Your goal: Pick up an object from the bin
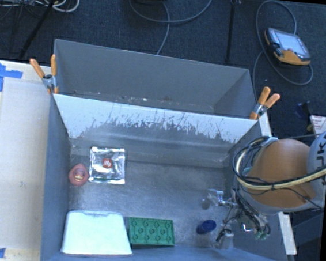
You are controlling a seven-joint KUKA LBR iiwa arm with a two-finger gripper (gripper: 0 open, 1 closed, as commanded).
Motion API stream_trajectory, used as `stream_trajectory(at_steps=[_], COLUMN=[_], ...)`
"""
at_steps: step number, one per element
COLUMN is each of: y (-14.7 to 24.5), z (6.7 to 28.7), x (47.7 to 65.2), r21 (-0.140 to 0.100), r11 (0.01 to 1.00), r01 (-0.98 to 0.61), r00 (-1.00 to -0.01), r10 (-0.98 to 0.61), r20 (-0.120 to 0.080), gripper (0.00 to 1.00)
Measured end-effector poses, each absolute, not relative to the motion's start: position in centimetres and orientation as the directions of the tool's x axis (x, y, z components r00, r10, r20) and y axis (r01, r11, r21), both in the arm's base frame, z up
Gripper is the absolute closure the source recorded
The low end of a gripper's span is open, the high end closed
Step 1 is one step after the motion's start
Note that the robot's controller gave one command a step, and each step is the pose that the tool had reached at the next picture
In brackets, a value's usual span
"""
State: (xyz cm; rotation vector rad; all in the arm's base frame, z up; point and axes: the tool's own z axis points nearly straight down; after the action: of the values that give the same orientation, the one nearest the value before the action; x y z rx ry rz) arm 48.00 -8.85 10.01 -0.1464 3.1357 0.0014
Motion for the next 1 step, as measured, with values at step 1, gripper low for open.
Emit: stream_trajectory(at_steps=[1], y=[-8.85], z=[11.11], x=[47.65], r21=[0.0], r11=[0.993], r01=[-0.116], r00=[-0.993], r10=[-0.116], r20=[-0.001], gripper=[0.0])
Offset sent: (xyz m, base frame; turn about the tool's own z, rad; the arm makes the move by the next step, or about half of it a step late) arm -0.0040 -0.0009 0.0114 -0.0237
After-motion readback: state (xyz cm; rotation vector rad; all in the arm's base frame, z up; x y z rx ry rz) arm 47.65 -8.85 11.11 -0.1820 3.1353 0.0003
